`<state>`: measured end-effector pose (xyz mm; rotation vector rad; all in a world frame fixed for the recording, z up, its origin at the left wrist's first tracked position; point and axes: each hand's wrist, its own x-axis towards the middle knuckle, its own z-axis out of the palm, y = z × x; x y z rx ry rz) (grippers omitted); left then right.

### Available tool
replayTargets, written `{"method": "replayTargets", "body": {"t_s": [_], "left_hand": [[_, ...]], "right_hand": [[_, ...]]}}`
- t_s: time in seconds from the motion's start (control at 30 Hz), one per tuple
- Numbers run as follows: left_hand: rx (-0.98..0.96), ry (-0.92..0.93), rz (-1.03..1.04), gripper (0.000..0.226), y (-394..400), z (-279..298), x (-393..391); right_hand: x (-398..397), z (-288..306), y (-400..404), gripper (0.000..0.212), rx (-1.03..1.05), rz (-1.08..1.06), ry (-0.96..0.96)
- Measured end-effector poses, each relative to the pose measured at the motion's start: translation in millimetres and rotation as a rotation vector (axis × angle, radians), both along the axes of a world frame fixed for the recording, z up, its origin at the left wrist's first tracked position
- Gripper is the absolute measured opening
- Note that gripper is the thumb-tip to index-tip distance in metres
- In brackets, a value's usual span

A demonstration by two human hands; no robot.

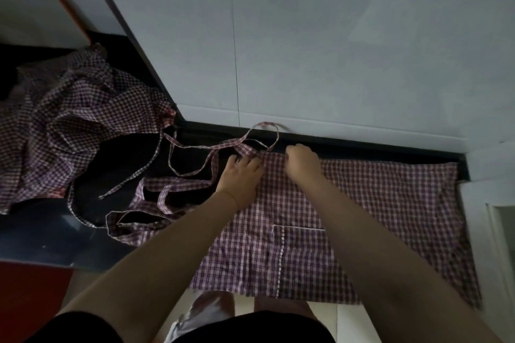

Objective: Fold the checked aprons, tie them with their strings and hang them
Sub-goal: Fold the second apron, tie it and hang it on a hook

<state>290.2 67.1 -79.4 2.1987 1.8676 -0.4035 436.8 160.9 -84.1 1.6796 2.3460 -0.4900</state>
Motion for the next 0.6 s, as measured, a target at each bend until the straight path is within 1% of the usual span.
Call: {"method": "replayTargets", "body": {"t_s": [0.07, 0.17, 0.2, 0.23, 0.3, 0.37, 0.4, 0.47, 0.53, 0.6], "left_hand": [[0.016, 0.016, 0.026, 0.057, 3.2, -1.6, -0.5], [0.031, 0.032, 0.019, 0.063, 2.2, -4.4, 0.9], [0.04, 0.031, 0.008, 0.064, -0.1, -4.9, 1.4], [0.055, 0.024, 0.008, 0.063, -1.9, -4.8, 1.8], [0.063, 0.008, 0.023, 0.06, -4.8, -3.1, 2.7], [0.046, 0.002, 0.033, 0.058, -7.0, -1.3, 3.5], [0.036, 0.002, 0.038, 0.057, -7.9, -0.4, 3.9], [0.02, 0.004, 0.052, 0.056, -10.3, -0.5, 1.6], [0.003, 0.008, 0.068, 0.059, -12.5, -1.9, 0.4], [0.003, 0.038, 0.043, 0.056, -12.3, -2.4, 2.9]], "right_hand": [[-1.1, -1.0, 2.7, 0.007, -0.035, 0.006, -0.027], [-10.5, 6.8, 9.0, 0.007, -0.204, 0.026, -0.134], [-13.7, 7.4, 11.4, 0.005, -0.238, 0.011, -0.14], [-17.5, 8.3, 14.7, 0.009, -0.258, -0.01, -0.112], [-25.7, 8.0, 17.5, 0.026, -0.315, -0.139, 0.04], [-35.8, 4.6, 15.0, 0.032, -0.317, -0.258, 0.156], [-40.4, 1.4, 13.0, 0.033, -0.28, -0.27, 0.162], [-49.8, -2.8, 9.3, 0.032, -0.272, -0.314, 0.184], [-55.0, -4.7, 7.3, 0.025, -0.343, -0.411, 0.252], [-54.3, 0.6, 6.6, 0.019, -0.366, -0.486, 0.269]]}}
